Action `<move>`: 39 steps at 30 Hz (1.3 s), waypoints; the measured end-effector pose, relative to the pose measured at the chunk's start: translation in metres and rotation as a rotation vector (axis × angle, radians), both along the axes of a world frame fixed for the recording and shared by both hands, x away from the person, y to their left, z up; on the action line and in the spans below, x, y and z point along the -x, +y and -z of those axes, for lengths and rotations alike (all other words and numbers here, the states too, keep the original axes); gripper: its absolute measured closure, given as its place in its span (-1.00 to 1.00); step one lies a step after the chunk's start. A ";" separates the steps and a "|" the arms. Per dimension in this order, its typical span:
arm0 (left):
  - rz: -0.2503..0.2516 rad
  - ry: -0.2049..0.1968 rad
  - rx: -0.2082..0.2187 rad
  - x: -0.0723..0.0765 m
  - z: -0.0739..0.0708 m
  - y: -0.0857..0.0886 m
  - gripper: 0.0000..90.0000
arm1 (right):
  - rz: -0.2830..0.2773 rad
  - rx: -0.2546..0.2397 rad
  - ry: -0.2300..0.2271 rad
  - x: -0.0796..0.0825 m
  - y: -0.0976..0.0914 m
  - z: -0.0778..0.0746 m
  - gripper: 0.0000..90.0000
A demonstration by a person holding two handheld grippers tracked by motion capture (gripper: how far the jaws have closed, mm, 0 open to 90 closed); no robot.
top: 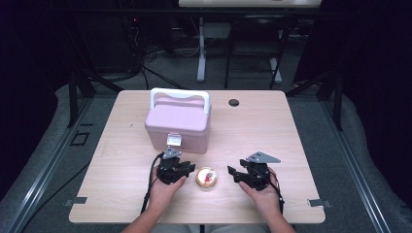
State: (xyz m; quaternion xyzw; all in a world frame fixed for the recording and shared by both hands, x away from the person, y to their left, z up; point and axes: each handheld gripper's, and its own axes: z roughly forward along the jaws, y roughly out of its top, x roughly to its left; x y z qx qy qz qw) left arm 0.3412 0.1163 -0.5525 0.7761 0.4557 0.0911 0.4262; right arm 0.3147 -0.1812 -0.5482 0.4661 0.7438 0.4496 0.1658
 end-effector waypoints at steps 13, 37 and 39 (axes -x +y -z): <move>-0.082 -0.012 0.003 0.010 -0.009 0.061 0.38 | -0.181 0.086 0.086 -0.005 0.056 0.007 -0.52; -0.201 -0.023 0.109 0.016 -0.014 0.118 0.35 | -0.173 0.201 0.123 -0.017 0.092 0.024 -0.57; -0.209 -0.027 0.114 0.016 -0.015 0.120 0.35 | -0.156 0.204 0.132 -0.017 0.086 0.023 -0.57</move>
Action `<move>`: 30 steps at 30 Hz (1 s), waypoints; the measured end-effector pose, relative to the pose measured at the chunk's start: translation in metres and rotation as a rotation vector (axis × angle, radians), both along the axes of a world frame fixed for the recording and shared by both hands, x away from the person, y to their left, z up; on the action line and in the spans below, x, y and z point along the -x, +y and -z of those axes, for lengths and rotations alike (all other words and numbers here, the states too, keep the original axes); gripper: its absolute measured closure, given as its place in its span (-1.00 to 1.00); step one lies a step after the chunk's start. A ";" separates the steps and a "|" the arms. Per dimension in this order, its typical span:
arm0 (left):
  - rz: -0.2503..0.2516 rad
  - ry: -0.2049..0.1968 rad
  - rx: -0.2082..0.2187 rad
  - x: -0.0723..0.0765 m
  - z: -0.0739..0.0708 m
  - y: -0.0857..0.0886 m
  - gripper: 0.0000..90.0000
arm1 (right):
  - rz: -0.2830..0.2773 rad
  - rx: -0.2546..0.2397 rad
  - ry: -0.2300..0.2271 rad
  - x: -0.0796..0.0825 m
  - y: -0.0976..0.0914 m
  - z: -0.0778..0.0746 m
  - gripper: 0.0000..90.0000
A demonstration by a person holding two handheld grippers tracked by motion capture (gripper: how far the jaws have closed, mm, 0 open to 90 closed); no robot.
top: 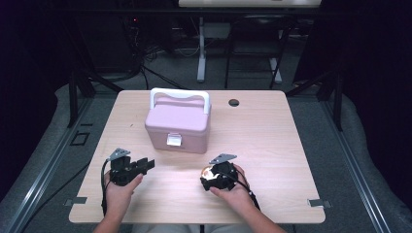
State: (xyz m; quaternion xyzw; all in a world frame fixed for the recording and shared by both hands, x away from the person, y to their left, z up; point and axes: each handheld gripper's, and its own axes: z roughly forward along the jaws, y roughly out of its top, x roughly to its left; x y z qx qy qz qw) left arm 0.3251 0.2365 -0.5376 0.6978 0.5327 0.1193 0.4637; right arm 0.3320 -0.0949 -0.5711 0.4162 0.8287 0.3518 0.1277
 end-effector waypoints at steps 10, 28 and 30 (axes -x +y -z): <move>-0.020 -0.002 0.002 -0.002 0.000 0.006 0.35 | 0.137 -0.004 0.012 -0.001 -0.060 -0.002 -0.57; -0.032 0.000 -0.004 -0.003 0.001 0.007 0.35 | 0.399 -0.011 0.001 0.015 -0.179 -0.002 -0.57; -0.034 0.001 -0.004 -0.003 0.001 0.007 0.35 | 0.410 -0.012 0.007 0.017 -0.183 -0.002 -0.57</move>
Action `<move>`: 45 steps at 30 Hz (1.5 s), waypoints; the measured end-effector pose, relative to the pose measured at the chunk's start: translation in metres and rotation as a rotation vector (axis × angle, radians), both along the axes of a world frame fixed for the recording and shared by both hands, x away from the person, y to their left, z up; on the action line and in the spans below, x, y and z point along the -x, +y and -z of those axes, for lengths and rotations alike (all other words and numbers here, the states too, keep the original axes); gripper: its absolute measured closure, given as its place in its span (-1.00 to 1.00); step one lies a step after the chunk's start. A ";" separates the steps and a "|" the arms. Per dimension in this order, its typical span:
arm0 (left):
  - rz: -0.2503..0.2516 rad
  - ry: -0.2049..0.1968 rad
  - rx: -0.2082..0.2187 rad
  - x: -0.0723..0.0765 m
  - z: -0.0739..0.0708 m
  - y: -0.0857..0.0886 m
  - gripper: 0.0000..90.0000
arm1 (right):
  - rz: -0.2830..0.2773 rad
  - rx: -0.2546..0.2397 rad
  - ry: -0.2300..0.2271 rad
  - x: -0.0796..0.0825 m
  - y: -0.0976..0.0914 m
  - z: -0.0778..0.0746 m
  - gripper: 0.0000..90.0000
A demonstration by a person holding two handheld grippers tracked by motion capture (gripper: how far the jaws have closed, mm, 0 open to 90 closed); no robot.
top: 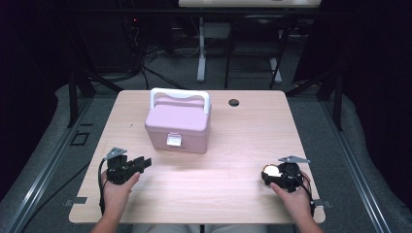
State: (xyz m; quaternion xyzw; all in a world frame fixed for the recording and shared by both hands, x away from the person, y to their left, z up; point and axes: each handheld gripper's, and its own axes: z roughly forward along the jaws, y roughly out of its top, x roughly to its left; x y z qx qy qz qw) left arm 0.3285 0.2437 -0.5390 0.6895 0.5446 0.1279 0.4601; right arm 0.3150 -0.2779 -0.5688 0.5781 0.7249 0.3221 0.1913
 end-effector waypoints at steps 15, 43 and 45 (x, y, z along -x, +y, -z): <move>-0.011 0.004 -0.038 -0.012 -0.007 0.003 0.19 | -0.008 -0.009 -0.047 0.000 0.002 -0.019 -0.65; -0.028 -0.054 -0.092 -0.080 -0.074 0.008 0.18 | -0.171 -0.098 -0.164 -0.063 0.100 -0.071 -0.05; -0.026 -0.064 -0.090 -0.084 -0.077 0.004 0.18 | -0.174 -0.102 -0.173 -0.065 0.104 -0.074 -0.03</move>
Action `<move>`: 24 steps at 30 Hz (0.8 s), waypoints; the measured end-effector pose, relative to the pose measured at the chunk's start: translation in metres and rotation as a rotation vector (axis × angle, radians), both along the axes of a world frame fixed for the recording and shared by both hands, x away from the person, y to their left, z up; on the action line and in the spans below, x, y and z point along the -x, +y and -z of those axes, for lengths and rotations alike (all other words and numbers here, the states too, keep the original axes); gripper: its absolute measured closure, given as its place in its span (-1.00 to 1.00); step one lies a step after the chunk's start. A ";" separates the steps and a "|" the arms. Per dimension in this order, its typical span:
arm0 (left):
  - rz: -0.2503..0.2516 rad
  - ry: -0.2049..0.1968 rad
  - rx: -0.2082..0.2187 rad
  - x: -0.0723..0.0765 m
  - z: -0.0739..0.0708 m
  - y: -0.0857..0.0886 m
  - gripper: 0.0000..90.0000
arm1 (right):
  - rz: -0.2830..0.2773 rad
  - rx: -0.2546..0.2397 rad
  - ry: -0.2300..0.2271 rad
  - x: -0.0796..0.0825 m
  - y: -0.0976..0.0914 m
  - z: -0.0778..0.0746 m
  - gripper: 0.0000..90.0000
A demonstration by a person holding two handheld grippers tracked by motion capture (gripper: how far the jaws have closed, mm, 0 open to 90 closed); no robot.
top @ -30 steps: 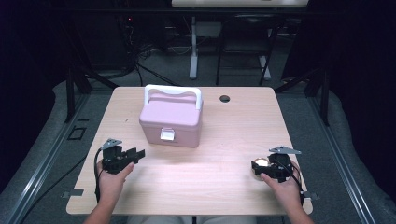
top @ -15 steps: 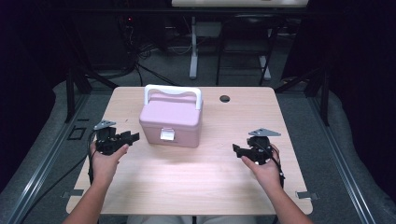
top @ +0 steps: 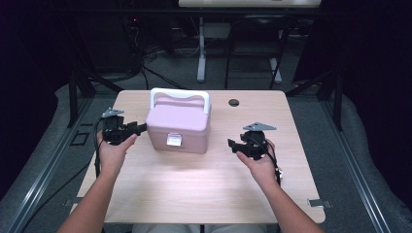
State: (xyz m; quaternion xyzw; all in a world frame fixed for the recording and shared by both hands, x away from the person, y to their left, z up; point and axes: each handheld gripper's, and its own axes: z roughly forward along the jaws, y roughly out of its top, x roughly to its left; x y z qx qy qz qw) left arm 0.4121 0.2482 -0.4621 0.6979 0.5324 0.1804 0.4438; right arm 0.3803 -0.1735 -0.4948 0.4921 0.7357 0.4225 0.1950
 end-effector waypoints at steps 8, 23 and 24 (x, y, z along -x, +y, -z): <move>-0.005 -0.032 -0.011 -0.008 -0.004 0.000 0.49 | -0.022 -0.006 -0.029 -0.013 0.019 -0.005 0.29; -0.010 -0.005 -0.120 -0.024 0.012 -0.005 0.95 | -0.025 -0.001 -0.032 -0.038 0.049 0.010 0.64; -0.006 -0.004 -0.119 -0.026 0.014 -0.005 0.96 | -0.027 0.000 -0.032 -0.040 0.052 0.010 0.65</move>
